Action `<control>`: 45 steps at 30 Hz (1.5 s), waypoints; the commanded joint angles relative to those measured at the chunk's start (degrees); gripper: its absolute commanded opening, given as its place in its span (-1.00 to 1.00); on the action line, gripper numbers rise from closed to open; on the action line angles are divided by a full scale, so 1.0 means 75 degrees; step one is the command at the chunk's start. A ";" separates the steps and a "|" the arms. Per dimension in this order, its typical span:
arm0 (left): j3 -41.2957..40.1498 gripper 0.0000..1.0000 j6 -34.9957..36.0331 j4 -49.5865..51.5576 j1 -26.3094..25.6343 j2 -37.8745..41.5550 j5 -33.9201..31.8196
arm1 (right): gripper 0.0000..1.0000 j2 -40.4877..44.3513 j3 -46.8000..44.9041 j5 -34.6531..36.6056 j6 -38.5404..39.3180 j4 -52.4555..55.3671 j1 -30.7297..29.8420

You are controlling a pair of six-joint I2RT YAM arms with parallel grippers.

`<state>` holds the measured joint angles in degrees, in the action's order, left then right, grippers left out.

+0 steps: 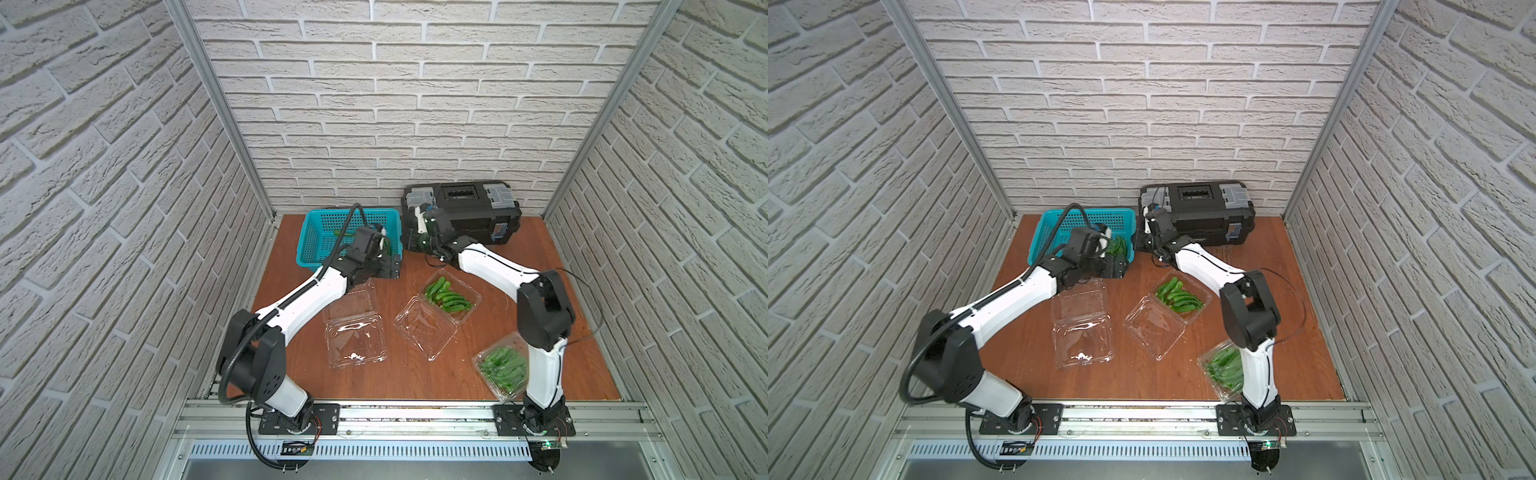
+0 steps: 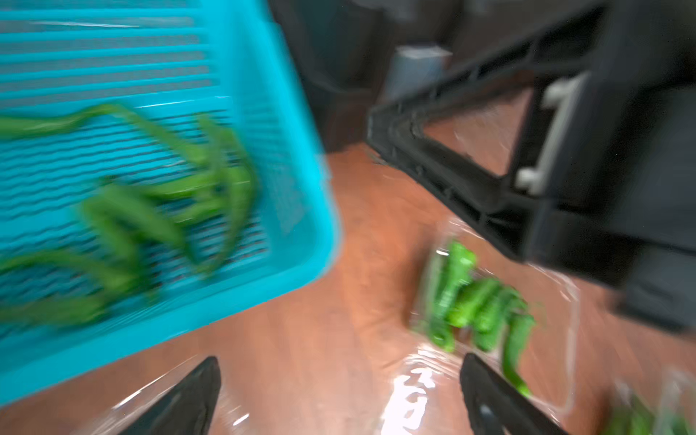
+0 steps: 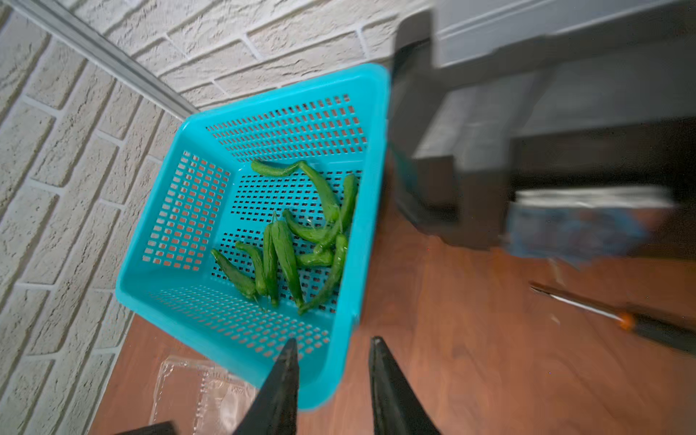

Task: Take small green peppers out of containers
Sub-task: Pick up the green pepper from the packing box.

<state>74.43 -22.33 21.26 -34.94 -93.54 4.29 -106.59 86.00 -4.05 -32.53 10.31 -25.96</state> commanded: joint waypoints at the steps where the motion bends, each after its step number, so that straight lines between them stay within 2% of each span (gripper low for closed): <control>1: 0.1139 0.96 0.1650 0.0996 -0.0638 -0.1041 0.1153 | -0.35 0.1231 -0.0978 0.0955 0.0073 0.1142 0.0588; 4: 0.2338 0.97 0.2441 0.1946 -0.1138 -0.2099 0.1576 | -0.36 0.1988 -0.2035 0.1330 -0.0396 0.1941 0.1252; 8: 0.3533 0.93 0.3074 0.2784 -0.1450 -0.3133 0.2151 | -0.36 0.2902 -0.3482 0.0924 -0.0741 0.1896 0.2195; 11: 0.4304 0.87 0.3415 0.3507 -0.1585 -0.3694 0.2518 | -0.37 0.3254 -0.3941 0.0807 -0.0634 0.2028 0.2507; 15: 0.4799 0.78 0.3539 0.4107 -0.1591 -0.4089 0.2803 | -0.37 0.3461 -0.4166 0.0813 -0.0560 0.2101 0.2594; 21: 0.5568 0.38 0.3629 0.4892 -0.1564 -0.4646 0.3066 | -0.37 0.3398 -0.4224 0.0671 -0.0596 0.2000 0.2619; 24: 0.6250 0.37 0.3667 0.5520 -0.1565 -0.5113 0.2918 | -0.37 0.3383 -0.4201 0.0658 -0.0549 0.1990 0.2634; 28: 0.6556 0.37 0.3671 0.5795 -0.1564 -0.5400 0.2677 | -0.37 0.3407 -0.4148 0.0652 -0.0514 0.1999 0.2669; 34: 0.6666 0.18 0.3668 0.6020 -0.1625 -0.5602 0.2498 | -0.37 0.3453 -0.4118 0.0646 -0.0467 0.2013 0.2757; 40: 0.6654 -0.17 0.3683 0.5851 -0.1630 -0.5665 0.2568 | -0.37 0.3512 -0.4197 0.0611 -0.0431 0.2001 0.2821; 45: 0.6828 -0.66 0.3649 0.5836 -0.1624 -0.5812 0.2673 | -0.37 0.3562 -0.4288 0.0558 -0.0460 0.2017 0.2834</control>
<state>123.90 4.54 64.12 -46.96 -135.79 23.57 -81.95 54.52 0.49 -36.42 26.35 -4.97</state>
